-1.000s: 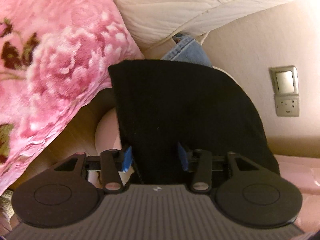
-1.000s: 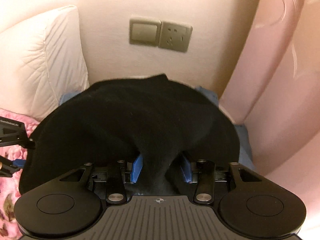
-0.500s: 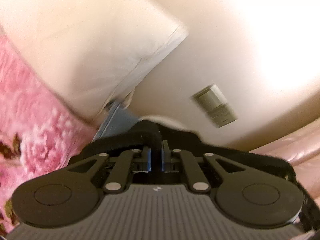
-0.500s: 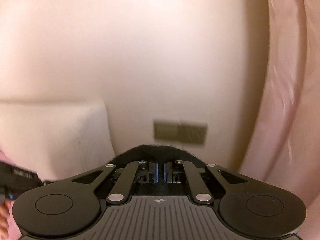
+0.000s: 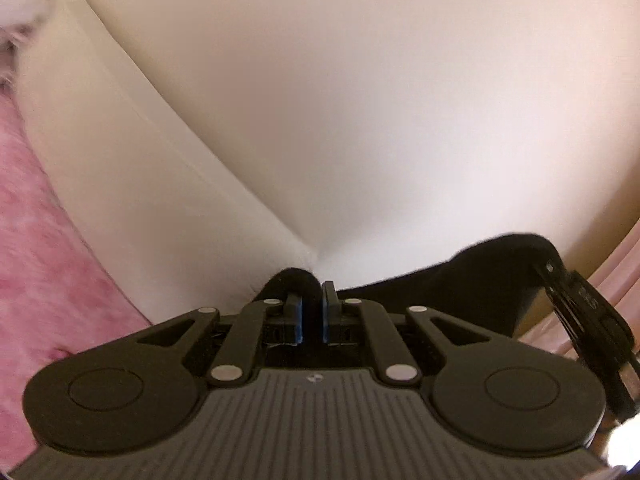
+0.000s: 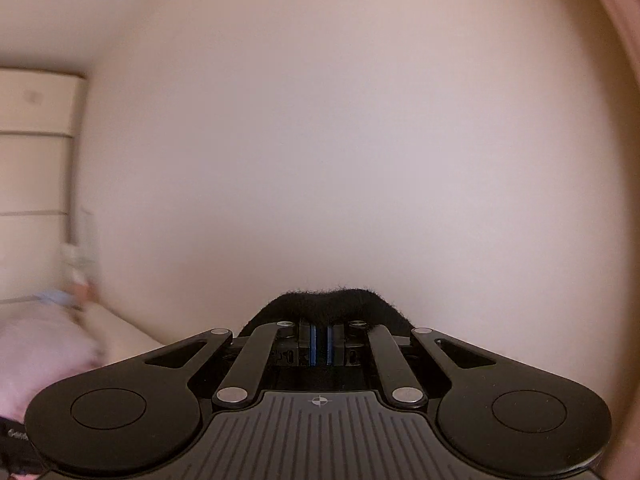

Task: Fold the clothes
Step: 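Carry the black cardigan with both grippers over to the pink bed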

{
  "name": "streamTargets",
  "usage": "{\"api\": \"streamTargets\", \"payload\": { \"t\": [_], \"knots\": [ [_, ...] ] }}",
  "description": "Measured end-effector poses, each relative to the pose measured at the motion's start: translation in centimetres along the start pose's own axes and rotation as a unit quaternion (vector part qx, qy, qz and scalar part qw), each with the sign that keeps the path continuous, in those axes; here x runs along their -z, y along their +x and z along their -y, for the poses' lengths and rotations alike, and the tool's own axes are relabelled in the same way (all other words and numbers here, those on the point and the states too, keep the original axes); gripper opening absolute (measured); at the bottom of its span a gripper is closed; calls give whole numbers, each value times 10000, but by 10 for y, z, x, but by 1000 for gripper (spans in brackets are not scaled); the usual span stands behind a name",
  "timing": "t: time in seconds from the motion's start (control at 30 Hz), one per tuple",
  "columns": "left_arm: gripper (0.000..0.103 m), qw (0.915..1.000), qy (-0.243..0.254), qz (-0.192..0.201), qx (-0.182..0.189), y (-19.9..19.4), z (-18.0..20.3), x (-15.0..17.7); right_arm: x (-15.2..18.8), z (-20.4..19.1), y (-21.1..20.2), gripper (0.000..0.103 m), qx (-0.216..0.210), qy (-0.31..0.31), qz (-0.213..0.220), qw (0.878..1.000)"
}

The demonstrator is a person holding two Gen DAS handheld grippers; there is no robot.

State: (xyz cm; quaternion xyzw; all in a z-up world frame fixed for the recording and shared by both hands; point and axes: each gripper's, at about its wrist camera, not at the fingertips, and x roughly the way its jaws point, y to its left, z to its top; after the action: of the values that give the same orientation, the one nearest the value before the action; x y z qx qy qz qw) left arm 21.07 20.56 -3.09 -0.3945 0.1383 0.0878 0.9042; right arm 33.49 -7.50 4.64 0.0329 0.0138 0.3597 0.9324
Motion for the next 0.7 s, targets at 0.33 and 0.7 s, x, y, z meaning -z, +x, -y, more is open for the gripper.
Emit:
{"api": "streamTargets", "payload": {
  "t": [0.33,0.7],
  "knots": [
    [5,9720,296,1970,-1248,-259,-16,-15,-31,-150,-8,4,-1991,805,97,9766],
    [6,9304,-49,2597,-2586,-473,-31,26,-50,-345,-52,4,-3646,1052,-576,9234]
  ]
}}
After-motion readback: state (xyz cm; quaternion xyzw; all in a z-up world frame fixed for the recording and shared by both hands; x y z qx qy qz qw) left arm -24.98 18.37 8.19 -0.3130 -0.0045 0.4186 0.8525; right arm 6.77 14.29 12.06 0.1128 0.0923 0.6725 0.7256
